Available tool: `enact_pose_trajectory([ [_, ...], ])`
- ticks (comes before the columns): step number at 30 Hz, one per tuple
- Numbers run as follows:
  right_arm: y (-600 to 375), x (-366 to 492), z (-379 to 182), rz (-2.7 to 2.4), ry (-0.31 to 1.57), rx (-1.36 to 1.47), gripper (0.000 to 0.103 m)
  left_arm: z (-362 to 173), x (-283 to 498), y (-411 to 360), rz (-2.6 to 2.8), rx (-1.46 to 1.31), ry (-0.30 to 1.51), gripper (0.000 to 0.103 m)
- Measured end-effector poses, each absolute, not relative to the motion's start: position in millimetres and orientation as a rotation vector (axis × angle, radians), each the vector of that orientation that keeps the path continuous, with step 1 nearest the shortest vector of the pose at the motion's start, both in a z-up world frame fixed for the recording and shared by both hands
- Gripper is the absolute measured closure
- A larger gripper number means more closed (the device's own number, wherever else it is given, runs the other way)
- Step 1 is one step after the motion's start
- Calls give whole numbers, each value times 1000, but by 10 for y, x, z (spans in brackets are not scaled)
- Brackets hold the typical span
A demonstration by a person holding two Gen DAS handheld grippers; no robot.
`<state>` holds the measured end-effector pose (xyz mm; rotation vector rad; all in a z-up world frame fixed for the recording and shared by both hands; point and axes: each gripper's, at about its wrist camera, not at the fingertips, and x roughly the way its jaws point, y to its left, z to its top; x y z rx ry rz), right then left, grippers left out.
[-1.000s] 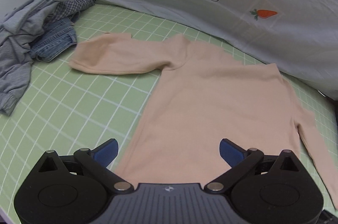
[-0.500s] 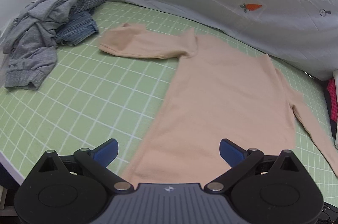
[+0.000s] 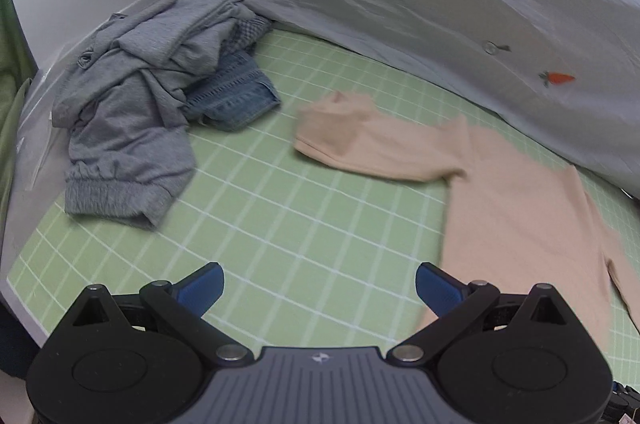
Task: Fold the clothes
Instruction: 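Move the left gripper to the other sleeve cuff and close on it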
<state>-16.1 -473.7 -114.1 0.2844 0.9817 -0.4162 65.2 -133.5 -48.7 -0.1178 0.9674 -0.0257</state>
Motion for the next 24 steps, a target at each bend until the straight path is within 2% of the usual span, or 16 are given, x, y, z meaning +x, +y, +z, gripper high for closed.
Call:
enact_pose_trajectory([
  [9, -4791, 514, -1196, -568, 1005, 333, 0, -683, 1623, -888, -45, -87, 978, 3],
  [14, -4877, 704, -1299, -620, 1060, 367, 0, -978, 2243, -881, -114, -124, 1039, 10],
  [16, -4880, 723, -1309, -635, 1058, 382, 0, -1100, 2452, -937, -152, -115, 1048, 16],
  [20, -4849, 716, -1318, -645, 1045, 381, 0, -1327, 2776, -1067, -195, -123, 1079, 21],
  [24, -4848, 724, -1319, -629, 1041, 370, 0, -1523, 2982, -1212, -206, -127, 1129, 43],
])
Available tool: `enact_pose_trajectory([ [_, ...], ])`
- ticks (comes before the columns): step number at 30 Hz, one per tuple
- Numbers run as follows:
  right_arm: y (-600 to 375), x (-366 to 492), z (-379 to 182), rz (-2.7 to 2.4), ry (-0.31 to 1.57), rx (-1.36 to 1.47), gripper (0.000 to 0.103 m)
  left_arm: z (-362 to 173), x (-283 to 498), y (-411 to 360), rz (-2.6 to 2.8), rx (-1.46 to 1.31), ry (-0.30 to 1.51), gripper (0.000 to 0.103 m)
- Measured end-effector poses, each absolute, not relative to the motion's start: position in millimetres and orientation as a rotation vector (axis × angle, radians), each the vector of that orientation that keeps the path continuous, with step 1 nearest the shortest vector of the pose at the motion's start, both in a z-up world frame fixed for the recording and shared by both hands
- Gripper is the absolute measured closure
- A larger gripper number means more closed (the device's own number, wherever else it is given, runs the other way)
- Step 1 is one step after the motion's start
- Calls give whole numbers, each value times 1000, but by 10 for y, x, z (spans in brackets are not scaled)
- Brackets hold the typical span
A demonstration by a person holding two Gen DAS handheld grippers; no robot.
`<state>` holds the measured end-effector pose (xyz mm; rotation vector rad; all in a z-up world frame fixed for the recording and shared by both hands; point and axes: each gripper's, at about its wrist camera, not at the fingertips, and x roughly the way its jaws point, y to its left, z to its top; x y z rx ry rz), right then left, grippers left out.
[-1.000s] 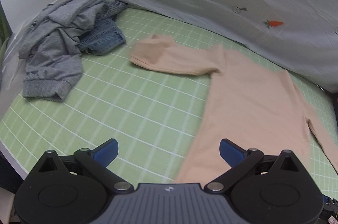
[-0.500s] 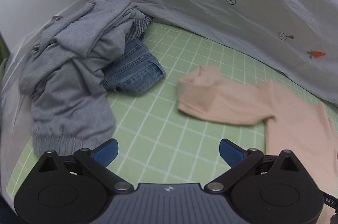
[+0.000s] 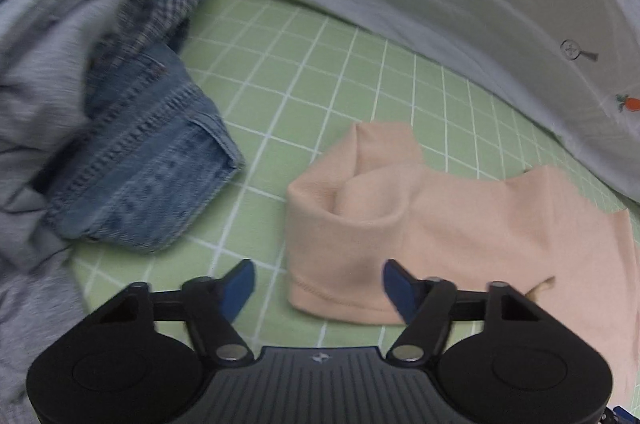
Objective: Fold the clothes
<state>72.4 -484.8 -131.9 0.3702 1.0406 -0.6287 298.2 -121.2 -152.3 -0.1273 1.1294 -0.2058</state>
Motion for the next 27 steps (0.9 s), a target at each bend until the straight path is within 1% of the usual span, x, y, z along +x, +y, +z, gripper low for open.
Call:
enact_pose_trajectory([
  [1, -4861, 730, -1317, -619, 1043, 365, 0, -1556, 3003, -1247, -209, -129, 1135, 53],
  [2, -4874, 736, -1315, -608, 1046, 360, 0, -1577, 3004, -1273, -209, -133, 1138, 60],
  [3, -4884, 743, -1315, -600, 1049, 355, 0, -1583, 2992, -1295, -201, -133, 1141, 79],
  [4, -4889, 748, -1315, -593, 1051, 352, 0, -1581, 2973, -1315, -196, -136, 1141, 91],
  [6, -4896, 753, -1313, -581, 1054, 345, 0, -1510, 2875, -1345, -207, -151, 1124, 94],
  [9, -4892, 741, -1316, -571, 1047, 335, 0, -1304, 2603, -1453, -219, -62, 1056, 95],
  [11, -4891, 722, -1317, -568, 1039, 331, 0, -1134, 2338, -1562, -250, 43, 1004, 95],
  [13, -4883, 703, -1322, -567, 1029, 327, 0, -1039, 2087, -1688, -298, 111, 998, 95],
  [15, -4873, 684, -1329, -567, 1016, 322, 0, -1079, 1852, -1813, -373, 128, 1056, 94],
  [16, -4866, 674, -1332, -566, 1009, 320, 0, -1123, 1748, -1868, -408, 126, 1090, 90],
  [19, -4855, 653, -1335, -564, 996, 315, 0, -1272, 1575, -1909, -440, 122, 1180, 89],
  [20, -4849, 649, -1335, -564, 993, 314, 0, -1261, 1575, -1864, -423, 121, 1177, 86],
  [21, -4847, 647, -1337, -564, 991, 313, 0, -1246, 1584, -1813, -400, 116, 1170, 80],
  [22, -4844, 645, -1339, -564, 989, 313, 0, -1215, 1626, -1737, -361, 100, 1153, 72],
  [23, -4841, 644, -1341, -564, 986, 312, 0, -1181, 1683, -1651, -322, 86, 1129, 68],
  [24, -4839, 642, -1343, -565, 984, 311, 0, -1149, 1739, -1566, -287, 73, 1106, 62],
  [25, -4840, 642, -1345, -565, 982, 311, 0, -1130, 1798, -1485, -259, 65, 1088, 54],
  [27, -4840, 643, -1345, -567, 979, 311, 0, -1158, 1965, -1330, -193, 24, 1093, 45],
])
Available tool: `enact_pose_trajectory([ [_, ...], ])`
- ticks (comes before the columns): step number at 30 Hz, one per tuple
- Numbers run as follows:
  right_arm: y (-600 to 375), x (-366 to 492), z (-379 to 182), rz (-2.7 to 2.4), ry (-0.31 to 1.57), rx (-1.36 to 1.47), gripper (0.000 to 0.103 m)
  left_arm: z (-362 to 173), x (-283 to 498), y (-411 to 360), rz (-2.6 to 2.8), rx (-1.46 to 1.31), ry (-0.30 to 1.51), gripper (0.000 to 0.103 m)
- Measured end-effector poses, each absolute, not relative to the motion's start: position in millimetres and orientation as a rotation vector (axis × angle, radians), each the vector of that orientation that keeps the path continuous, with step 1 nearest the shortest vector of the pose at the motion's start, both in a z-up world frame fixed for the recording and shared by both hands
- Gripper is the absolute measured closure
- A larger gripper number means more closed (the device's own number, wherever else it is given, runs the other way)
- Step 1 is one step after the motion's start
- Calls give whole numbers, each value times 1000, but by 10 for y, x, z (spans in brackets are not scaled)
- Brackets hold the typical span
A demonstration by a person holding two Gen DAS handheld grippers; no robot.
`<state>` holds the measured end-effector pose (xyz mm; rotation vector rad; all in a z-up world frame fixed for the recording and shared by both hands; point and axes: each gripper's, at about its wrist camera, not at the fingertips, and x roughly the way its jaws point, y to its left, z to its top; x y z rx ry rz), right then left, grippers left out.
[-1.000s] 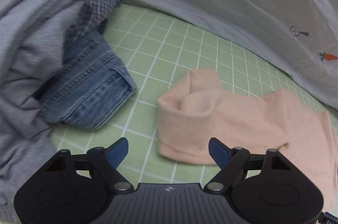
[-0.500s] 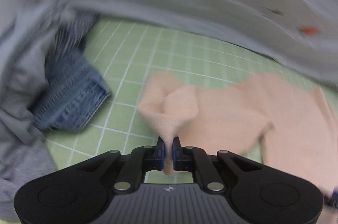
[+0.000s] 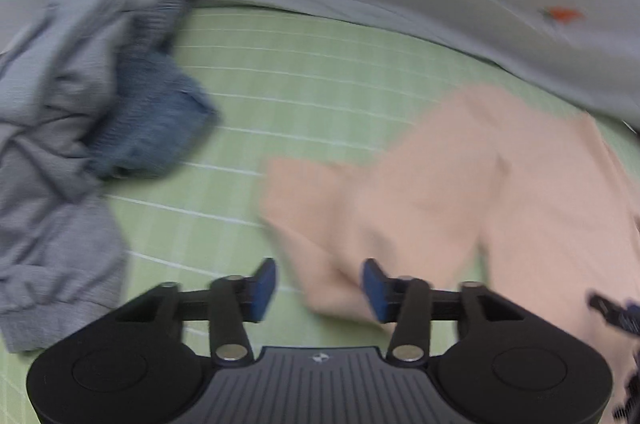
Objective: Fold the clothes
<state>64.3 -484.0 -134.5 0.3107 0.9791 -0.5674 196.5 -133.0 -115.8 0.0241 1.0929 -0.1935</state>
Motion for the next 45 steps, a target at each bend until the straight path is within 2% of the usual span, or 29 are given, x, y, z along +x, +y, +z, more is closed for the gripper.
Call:
enact_pose_trajectory([
  [7, -4834, 666, -1346, -580, 977, 316, 0, -1486, 2378, -1004, -120, -251, 1198, 45],
  [12, -4818, 680, -1342, -593, 979, 324, 0, -1584, 2415, -1102, -127, -230, 1207, 48],
  [14, -4819, 673, -1347, -596, 973, 324, 0, -1610, 2406, -1102, -144, -240, 1209, 65],
  [15, -4818, 668, -1350, -598, 970, 324, 0, -1622, 2395, -1091, -152, -249, 1211, 94],
  [16, -4815, 661, -1352, -599, 967, 324, 0, -1627, 2374, -1070, -150, -250, 1214, 98],
  [31, -4775, 589, -1375, -596, 920, 302, 0, -940, 1692, -293, 56, -298, 1075, 98],
  [35, -4774, 575, -1377, -592, 911, 297, 0, -858, 1802, -589, 1, -204, 1041, 98],
  [41, -4779, 569, -1374, -589, 913, 296, 0, -1085, 2112, -1258, -197, -107, 1069, 97],
  [42, -4776, 567, -1374, -589, 912, 296, 0, -1153, 2163, -1360, -235, -106, 1085, 92],
  [45, -4767, 564, -1375, -590, 909, 296, 0, -1393, 2277, -1444, -283, -179, 1180, 87],
])
